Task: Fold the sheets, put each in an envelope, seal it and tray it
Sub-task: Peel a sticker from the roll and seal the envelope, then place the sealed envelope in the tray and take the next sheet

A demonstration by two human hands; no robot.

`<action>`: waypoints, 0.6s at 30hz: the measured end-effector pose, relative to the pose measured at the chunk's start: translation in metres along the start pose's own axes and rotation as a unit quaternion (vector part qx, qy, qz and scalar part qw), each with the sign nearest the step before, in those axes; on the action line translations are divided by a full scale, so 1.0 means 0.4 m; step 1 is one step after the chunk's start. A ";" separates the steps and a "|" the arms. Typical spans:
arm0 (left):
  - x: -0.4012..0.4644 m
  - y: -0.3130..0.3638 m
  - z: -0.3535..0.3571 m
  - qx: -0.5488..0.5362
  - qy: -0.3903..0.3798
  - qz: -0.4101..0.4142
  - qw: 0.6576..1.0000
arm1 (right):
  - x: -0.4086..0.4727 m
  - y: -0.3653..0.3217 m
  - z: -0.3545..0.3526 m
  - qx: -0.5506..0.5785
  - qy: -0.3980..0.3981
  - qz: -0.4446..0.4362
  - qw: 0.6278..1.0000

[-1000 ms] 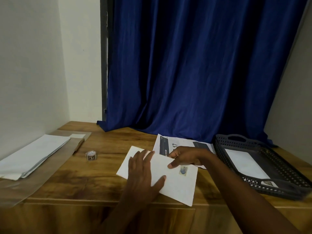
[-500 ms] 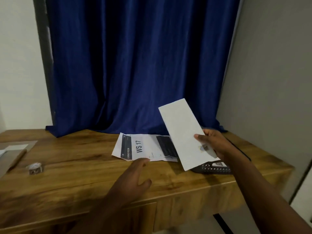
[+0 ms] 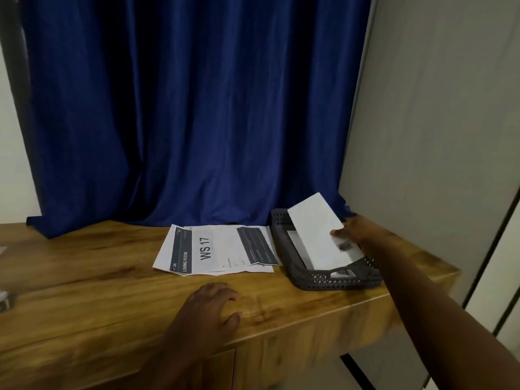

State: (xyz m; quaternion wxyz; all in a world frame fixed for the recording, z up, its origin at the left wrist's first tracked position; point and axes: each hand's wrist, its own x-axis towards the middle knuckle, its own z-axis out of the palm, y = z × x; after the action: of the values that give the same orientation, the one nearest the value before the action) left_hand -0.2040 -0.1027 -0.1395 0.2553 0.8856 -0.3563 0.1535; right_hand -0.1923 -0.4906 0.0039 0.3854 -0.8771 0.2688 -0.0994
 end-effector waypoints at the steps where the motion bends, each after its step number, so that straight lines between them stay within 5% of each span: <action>1: 0.002 -0.003 0.001 0.004 0.000 0.001 1.000 | -0.002 -0.003 0.007 -0.019 -0.002 0.008 1.000; 13: 0.012 -0.005 0.005 0.003 0.005 -0.008 1.000 | 0.038 0.065 0.082 -0.206 -0.023 0.047 0.977; 18: 0.010 -0.003 0.004 -0.005 0.014 -0.009 1.000 | 0.002 -0.023 0.063 -0.249 0.004 -0.098 0.964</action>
State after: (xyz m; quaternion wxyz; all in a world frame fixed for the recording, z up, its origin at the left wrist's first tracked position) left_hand -0.2001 -0.1050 -0.1395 0.2660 0.8852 -0.3456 0.1620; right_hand -0.1785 -0.4700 -0.0068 0.1422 -0.9670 0.1992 -0.0700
